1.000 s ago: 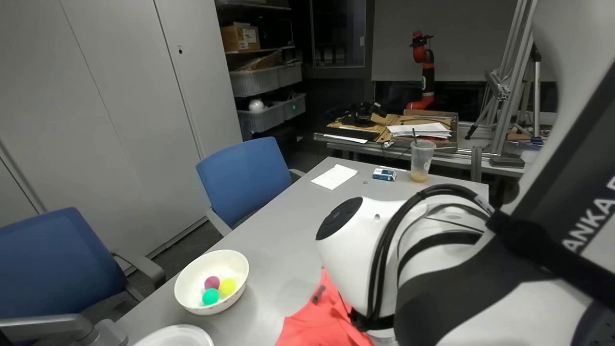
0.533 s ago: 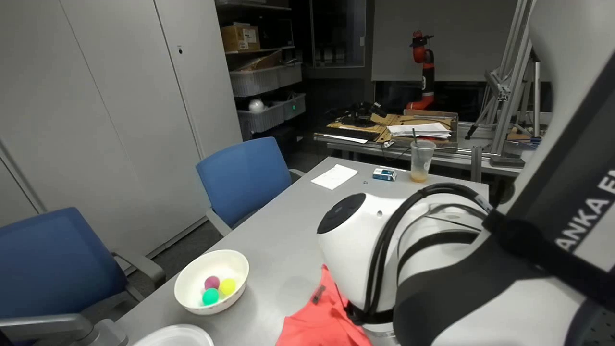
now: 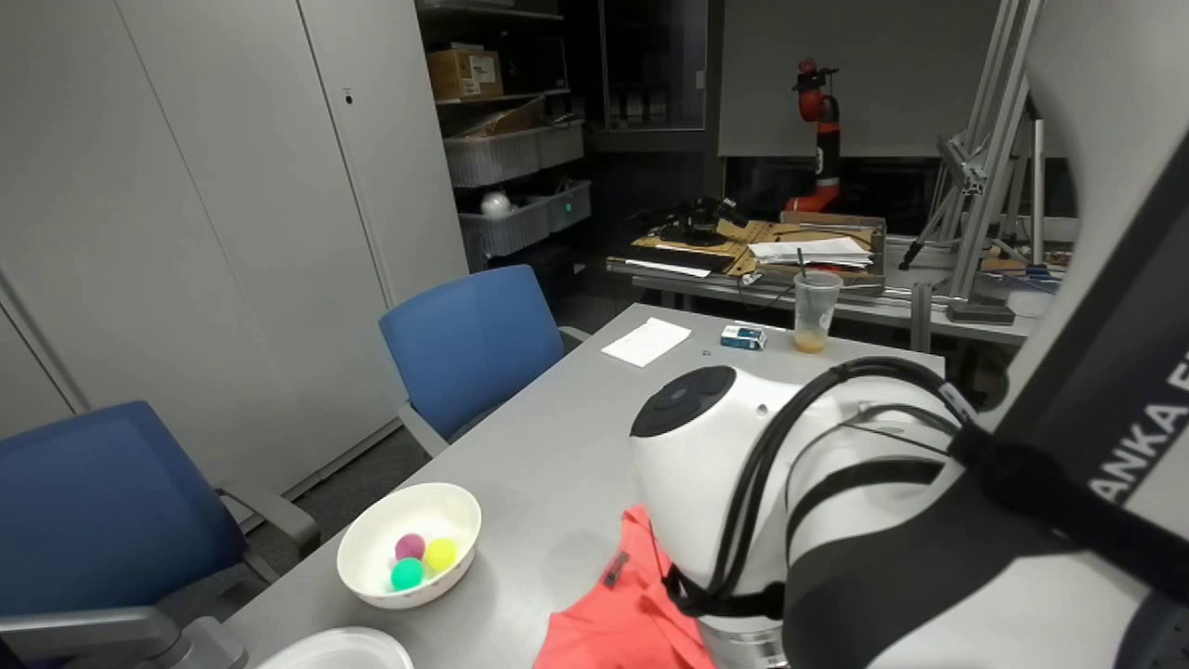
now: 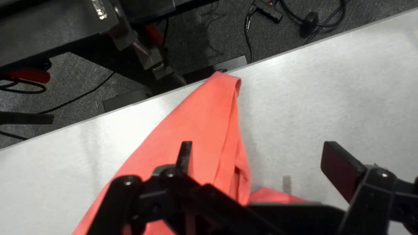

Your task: Unfold the sweatshirt

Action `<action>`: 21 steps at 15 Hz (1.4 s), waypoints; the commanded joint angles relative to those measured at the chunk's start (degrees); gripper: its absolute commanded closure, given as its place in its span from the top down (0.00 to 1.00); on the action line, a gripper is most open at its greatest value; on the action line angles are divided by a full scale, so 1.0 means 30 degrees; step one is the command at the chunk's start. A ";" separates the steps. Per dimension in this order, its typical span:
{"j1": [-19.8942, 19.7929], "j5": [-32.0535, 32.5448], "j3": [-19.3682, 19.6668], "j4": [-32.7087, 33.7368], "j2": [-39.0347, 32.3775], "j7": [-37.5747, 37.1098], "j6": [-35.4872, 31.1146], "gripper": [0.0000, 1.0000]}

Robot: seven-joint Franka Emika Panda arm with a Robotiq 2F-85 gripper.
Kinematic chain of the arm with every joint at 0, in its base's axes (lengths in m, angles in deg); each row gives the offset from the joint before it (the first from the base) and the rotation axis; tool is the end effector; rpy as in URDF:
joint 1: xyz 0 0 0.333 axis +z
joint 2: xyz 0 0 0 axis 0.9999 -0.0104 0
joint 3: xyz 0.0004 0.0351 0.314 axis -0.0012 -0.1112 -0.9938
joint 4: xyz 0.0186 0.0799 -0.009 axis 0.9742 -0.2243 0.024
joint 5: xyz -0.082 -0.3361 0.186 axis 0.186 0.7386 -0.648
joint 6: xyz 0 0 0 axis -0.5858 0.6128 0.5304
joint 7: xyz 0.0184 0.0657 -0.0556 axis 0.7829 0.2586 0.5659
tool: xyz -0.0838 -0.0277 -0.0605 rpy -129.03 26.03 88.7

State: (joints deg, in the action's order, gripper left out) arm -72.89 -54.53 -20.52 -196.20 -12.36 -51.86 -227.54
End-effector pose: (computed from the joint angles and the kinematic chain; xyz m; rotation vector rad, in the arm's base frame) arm 0.3984 0.1886 0.1473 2.9972 -0.4462 -0.5535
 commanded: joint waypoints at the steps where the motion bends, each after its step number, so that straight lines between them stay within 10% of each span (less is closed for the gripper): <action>1: -0.0057 -0.0344 -0.0158 -0.0355 0.0107 0.0029 -0.0528 1.00; 21: -0.0725 0.5032 0.2523 0.2991 0.0787 -0.5392 0.1651 1.00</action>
State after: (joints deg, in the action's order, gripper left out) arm -74.10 -42.72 -14.05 -191.50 -8.03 -64.83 -223.55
